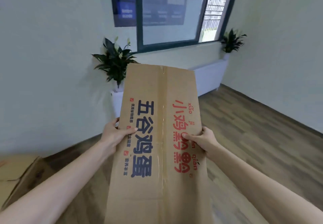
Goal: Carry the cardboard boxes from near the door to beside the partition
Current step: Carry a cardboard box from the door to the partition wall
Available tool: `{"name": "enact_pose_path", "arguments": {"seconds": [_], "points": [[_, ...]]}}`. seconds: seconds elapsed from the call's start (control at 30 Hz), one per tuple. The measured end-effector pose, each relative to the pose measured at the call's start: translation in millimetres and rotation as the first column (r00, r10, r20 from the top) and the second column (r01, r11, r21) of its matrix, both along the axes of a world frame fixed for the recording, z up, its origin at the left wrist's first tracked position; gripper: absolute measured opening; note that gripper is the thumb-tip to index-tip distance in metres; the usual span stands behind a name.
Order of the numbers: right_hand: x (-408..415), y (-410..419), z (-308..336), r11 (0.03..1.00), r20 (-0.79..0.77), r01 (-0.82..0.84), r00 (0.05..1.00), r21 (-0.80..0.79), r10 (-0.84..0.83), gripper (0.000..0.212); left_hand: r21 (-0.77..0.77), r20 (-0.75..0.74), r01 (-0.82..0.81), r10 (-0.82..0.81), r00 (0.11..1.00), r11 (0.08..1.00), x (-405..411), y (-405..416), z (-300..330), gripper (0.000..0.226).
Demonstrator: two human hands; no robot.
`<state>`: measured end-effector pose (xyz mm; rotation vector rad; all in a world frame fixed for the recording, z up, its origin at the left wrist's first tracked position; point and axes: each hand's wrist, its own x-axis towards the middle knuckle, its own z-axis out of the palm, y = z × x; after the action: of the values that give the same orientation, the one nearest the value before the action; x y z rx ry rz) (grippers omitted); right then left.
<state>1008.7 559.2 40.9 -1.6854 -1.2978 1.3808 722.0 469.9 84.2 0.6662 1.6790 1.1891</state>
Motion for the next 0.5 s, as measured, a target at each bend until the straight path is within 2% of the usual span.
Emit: {"name": "enact_pose_path", "arguments": {"seconds": [0.13,0.3,0.5], "points": [[174,12,-10,0.984,-0.007,0.18,0.984,-0.018,-0.18,0.068,-0.028,-0.01,0.181,-0.182,0.983,0.983,160,73,-16,0.073],[333,22,-11,0.939,0.012,0.342,0.94,-0.026,-0.342,0.071,-0.036,0.031,0.353,-0.352,0.936,0.935,315,135,-24,0.091],[494,50,-18,0.881,0.04,0.472,0.881,0.003,-0.472,0.077,-0.014,0.065,0.504,-0.502,0.862,0.864,482,214,-35,0.097]]}}
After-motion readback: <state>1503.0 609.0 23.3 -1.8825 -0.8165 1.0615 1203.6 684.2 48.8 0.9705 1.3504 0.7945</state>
